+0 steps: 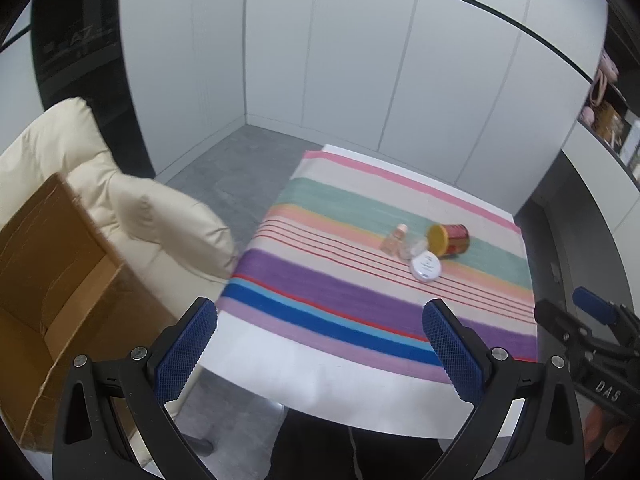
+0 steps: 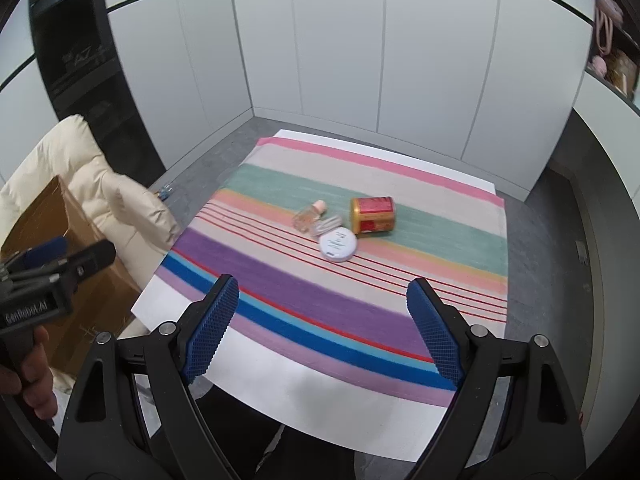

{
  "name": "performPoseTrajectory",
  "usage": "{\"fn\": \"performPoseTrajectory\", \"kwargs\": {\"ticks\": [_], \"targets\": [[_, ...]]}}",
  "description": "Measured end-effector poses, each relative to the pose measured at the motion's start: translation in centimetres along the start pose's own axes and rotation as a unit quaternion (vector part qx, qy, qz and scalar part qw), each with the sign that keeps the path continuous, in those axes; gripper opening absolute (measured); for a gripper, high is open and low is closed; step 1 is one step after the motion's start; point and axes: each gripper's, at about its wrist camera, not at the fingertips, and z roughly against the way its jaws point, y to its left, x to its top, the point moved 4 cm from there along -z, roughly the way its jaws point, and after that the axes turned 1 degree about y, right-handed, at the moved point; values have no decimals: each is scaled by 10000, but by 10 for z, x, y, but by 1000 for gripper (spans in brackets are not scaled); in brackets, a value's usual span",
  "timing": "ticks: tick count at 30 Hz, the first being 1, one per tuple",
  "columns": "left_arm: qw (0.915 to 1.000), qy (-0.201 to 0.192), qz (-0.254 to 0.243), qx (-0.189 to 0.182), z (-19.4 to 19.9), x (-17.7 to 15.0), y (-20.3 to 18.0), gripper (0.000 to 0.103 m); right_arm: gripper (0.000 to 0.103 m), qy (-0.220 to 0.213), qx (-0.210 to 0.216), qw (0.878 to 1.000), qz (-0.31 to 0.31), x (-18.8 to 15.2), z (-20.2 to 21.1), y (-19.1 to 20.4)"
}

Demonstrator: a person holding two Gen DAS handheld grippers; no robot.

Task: Organize objects
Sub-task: 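Move both open tools back over the striped blanket, then grasp the pink-capped clear bottle with the left tool while the right tool grasps the red-gold can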

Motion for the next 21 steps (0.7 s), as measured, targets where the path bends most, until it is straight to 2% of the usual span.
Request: {"fn": "performPoseTrajectory", "kwargs": {"ticks": [8, 11, 17, 21], "targets": [[9995, 30, -309, -64, -17, 1, -29, 103, 88, 113, -146, 9993, -314, -2, -14, -34], [9988, -7, -494, 47, -27, 1, -37, 103, 88, 152, -190, 9991, -359, -1, -25, -43], [9966, 85, -804, 171, -64, -5, -47, 103, 88, 329, -286, 9976, -533, 0, -58, -62], [9972, 244, -700, 77, -93, -5, -50, 102, 88, 411, -378, 9972, -498, 1, -83, -74]]}}
